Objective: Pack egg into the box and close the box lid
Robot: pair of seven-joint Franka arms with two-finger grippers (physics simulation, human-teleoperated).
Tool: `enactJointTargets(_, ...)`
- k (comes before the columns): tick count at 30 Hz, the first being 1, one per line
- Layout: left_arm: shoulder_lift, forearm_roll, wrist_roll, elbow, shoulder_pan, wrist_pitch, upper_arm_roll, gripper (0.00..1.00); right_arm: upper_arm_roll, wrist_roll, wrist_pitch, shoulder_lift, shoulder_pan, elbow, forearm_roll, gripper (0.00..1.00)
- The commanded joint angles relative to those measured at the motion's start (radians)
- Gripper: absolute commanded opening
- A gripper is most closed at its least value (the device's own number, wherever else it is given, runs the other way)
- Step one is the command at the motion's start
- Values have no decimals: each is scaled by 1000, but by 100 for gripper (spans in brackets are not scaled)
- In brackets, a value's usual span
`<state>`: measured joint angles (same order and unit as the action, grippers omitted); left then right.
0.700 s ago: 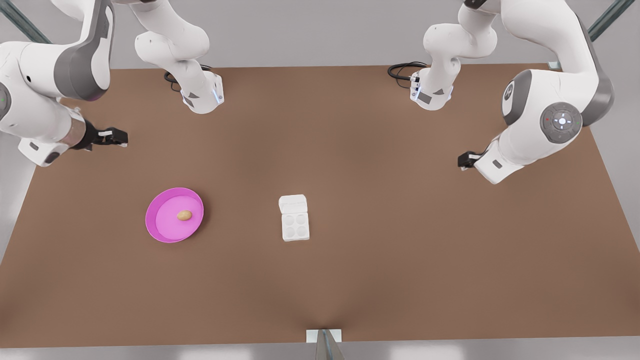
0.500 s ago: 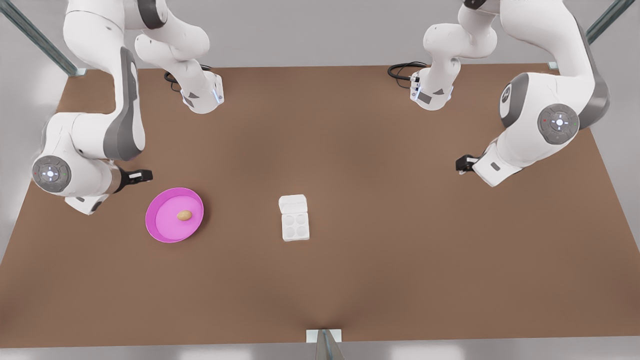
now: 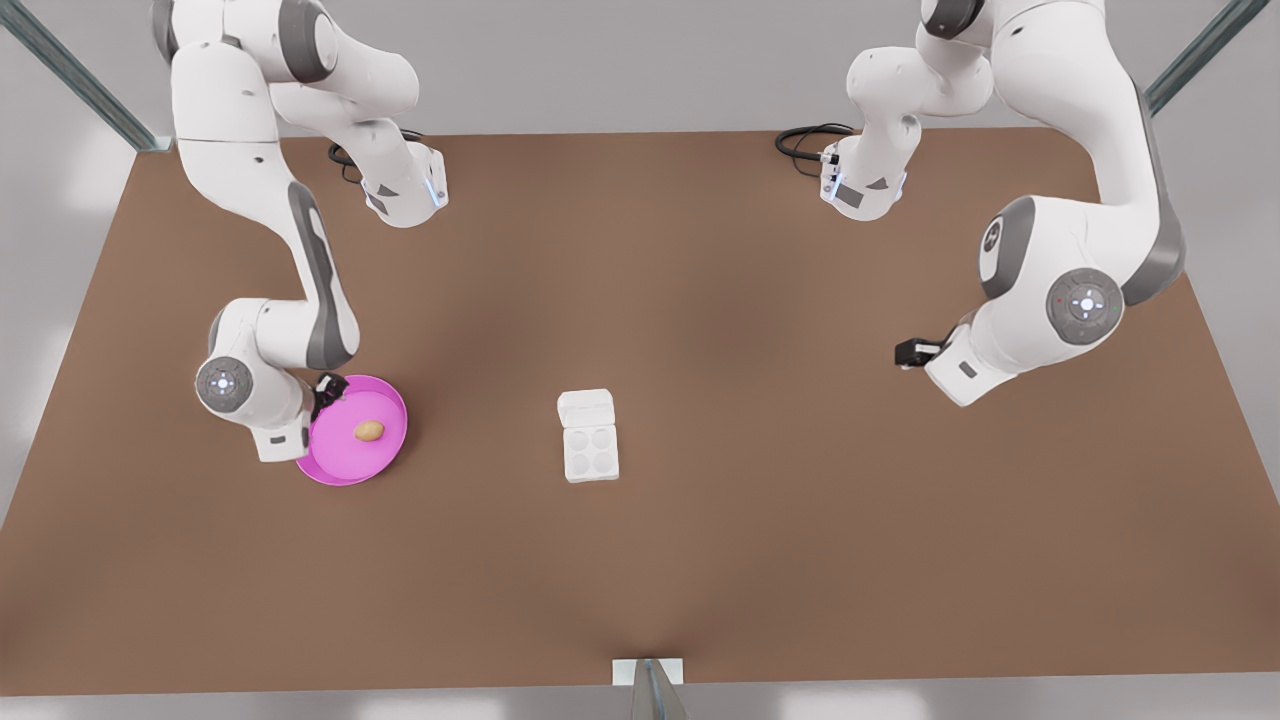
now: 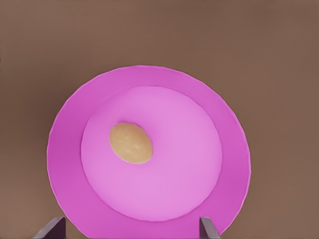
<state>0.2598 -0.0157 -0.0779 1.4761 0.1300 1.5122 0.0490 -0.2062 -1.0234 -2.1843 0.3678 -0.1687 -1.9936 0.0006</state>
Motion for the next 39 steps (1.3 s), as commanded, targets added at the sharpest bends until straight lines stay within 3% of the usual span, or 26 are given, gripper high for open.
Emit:
enactJointTargets(1,2,-1,-3,0,-1,2,0,100,1,-1044,-143,19,0,-20,88,100)
enactJointTargets(8,4,-1,-2,0,-4,-1,0,100,33,-1138,-255,11,-12,-122,159,100)
enactJointTargets(39,16,-10,-2,-2,-3,-1,0,100,36,-1164,-374,128,9,-143,199,99)
